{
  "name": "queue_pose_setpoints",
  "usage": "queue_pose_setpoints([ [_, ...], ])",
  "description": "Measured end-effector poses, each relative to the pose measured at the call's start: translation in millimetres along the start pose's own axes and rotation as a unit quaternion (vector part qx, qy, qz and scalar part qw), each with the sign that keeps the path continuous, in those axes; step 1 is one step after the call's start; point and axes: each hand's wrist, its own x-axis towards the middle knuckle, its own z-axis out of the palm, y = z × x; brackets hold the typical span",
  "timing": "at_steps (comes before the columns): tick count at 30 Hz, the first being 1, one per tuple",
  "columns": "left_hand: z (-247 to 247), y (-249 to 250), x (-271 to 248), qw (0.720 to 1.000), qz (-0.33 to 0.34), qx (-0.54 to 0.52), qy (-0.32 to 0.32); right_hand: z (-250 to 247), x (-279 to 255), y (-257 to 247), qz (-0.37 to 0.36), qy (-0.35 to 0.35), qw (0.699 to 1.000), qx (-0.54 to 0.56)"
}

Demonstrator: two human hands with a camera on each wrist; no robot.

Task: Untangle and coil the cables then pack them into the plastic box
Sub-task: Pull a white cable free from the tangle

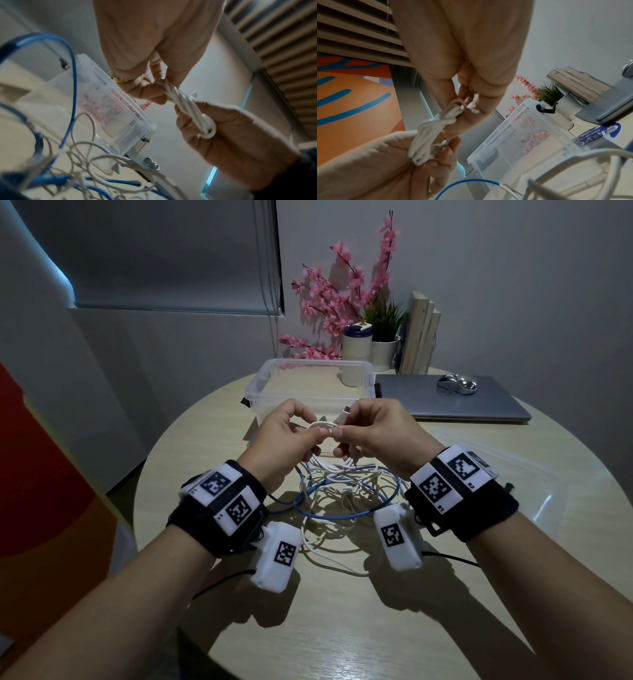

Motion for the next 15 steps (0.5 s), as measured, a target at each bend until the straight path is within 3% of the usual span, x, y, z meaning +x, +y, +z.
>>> queue_pose_setpoints([
  [5,-6.9,4.0,-2.6,0.994,-0.053,-0.059,-0.072,-0.6,-1.8,-2.1,0.026,0.008,0.999,0.042],
  [10,-7.0,8.5,-4.1,0.988,-0.061,-0.115,-0.077,-6.0,1.0,-1.2,0.042,0.040,0.996,0.064],
  [15,-9.5,10.0,-0.1,0.990,-0.064,-0.099,-0.072,-3.7,2.2,0.1,0.052,0.028,0.996,0.059],
])
